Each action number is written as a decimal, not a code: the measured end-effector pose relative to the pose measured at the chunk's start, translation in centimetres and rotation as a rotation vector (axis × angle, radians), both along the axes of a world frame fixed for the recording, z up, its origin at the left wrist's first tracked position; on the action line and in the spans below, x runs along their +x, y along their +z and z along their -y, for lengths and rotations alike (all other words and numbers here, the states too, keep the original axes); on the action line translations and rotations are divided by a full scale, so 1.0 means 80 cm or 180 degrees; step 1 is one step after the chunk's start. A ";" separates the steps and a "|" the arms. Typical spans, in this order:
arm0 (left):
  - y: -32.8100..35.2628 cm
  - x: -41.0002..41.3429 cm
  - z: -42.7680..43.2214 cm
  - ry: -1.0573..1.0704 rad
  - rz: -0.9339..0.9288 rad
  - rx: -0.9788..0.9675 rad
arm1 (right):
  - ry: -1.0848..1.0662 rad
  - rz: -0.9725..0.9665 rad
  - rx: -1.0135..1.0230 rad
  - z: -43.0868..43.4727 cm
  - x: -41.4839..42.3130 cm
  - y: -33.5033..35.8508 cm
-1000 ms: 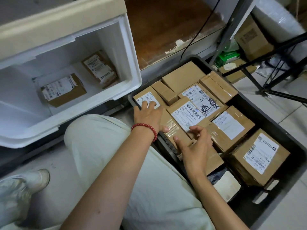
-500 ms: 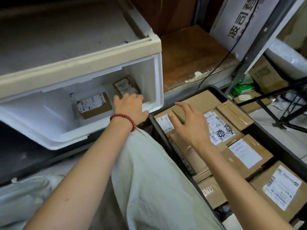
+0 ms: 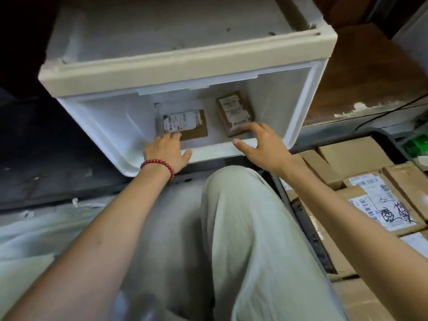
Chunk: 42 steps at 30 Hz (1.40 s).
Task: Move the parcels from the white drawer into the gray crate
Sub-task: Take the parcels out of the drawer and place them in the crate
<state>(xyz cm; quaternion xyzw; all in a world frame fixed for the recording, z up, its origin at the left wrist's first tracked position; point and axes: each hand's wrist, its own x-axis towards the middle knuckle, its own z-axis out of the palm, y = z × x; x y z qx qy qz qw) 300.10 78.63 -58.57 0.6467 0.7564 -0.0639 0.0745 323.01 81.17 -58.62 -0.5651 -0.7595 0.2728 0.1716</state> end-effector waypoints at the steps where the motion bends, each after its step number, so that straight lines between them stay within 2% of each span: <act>1: -0.006 -0.010 -0.005 0.0079 0.0049 -0.0002 | 0.0067 -0.0032 -0.0099 -0.012 -0.008 -0.007; 10: -0.060 -0.055 -0.076 0.0235 0.0144 -0.0221 | 0.0770 0.0621 -0.0712 -0.122 -0.100 -0.058; 15: -0.083 -0.069 -0.117 0.0559 0.0395 -0.0352 | 0.0529 0.0719 -0.0926 -0.168 -0.148 -0.086; 18: -0.095 -0.071 -0.129 0.0811 0.0652 -0.0316 | 0.0227 0.0457 -0.1324 -0.180 -0.163 -0.103; 22: -0.108 -0.074 -0.136 0.1081 0.1122 -0.0015 | -0.0245 -0.0252 -0.1876 -0.194 -0.166 -0.115; 25: -0.104 -0.080 -0.141 0.1141 0.1177 0.0176 | -0.0658 -0.0724 -0.2172 -0.201 -0.163 -0.105; 29: -0.092 -0.079 -0.142 0.1186 0.1438 0.0173 | -0.0903 -0.0897 -0.2233 -0.190 -0.161 -0.081; 33: -0.057 -0.062 -0.125 0.1323 0.1961 0.0404 | -0.1184 -0.1457 -0.2267 -0.162 -0.160 -0.050; 37: -0.014 -0.046 -0.089 0.1407 0.1919 0.0609 | -0.1057 -0.1883 -0.2456 -0.109 -0.136 -0.032; 39: 0.005 -0.037 -0.059 0.1403 0.1889 0.0583 | -0.1074 -0.1901 -0.2381 -0.082 -0.125 -0.025; 42: 0.029 -0.022 0.001 0.1408 0.1932 0.0797 | -0.1160 -0.1588 -0.2183 -0.040 -0.113 -0.016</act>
